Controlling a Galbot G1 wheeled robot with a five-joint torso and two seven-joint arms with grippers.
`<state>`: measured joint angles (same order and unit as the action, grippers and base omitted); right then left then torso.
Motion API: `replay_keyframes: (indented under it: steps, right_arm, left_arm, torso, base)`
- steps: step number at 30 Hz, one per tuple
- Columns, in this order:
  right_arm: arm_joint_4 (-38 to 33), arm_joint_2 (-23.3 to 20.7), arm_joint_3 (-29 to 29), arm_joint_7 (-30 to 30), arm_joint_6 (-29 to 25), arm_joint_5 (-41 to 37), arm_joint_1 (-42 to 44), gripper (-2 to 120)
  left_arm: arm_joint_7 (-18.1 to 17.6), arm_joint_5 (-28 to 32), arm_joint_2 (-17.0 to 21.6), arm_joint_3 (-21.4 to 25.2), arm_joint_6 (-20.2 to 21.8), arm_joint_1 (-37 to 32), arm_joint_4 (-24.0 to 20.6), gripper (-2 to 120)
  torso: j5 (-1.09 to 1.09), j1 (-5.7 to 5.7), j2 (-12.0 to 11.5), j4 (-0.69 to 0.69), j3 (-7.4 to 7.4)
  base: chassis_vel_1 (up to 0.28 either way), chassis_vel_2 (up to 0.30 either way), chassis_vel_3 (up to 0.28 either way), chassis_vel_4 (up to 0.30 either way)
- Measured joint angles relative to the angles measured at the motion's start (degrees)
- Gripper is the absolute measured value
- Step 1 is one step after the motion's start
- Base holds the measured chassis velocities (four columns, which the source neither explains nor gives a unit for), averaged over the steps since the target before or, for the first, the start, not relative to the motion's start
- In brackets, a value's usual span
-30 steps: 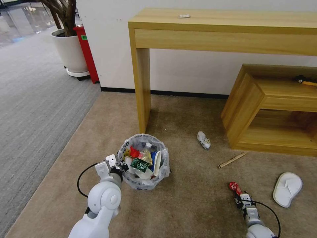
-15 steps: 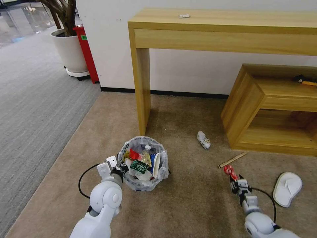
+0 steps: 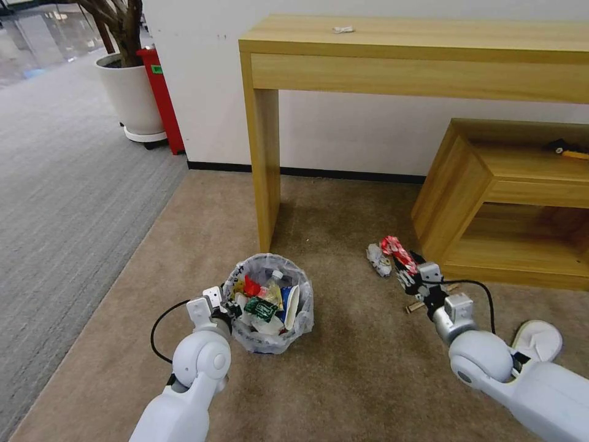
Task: Pick up the trash bin and place the garbage on the floor into it.
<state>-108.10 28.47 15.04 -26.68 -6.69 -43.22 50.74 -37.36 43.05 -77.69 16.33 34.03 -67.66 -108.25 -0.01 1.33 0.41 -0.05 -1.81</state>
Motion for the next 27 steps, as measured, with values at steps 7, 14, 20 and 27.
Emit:
replay_keyframes:
  steps: [7,14,20,27]
  right_arm:
    - [-4.69,-0.83,6.02,2.71,-0.97,-5.79,-7.05,41]
    - [-2.84,3.12,14.64,12.96,-6.81,-12.82,-15.30,41]
    - [0.70,7.17,19.08,19.15,-10.97,-15.30,-16.67,41]
    - [4.95,11.20,24.76,25.53,-14.82,-16.38,-17.72,41]
  left_arm:
    - [-0.27,0.18,-0.17,-0.73,0.09,1.50,1.88,0]
    - [-1.30,1.28,-0.34,-1.29,0.48,2.74,2.62,0]
    - [-1.46,1.57,-0.46,-1.07,0.57,2.99,2.83,0]
    - [-1.51,1.51,-0.96,-0.83,0.57,3.18,3.28,0]
  torso:
    - [0.00,0.00,0.00,0.00,0.00]
    - [-0.02,0.00,0.00,0.01,0.00]
    - [-0.01,0.00,0.00,0.01,0.00]
    - [0.00,0.00,0.00,0.01,0.00]
  base:
    - [0.000,0.000,0.000,0.000]
    - [0.000,0.000,0.000,0.000]
    - [0.000,0.000,0.000,0.000]
    - [0.000,0.000,0.000,0.000]
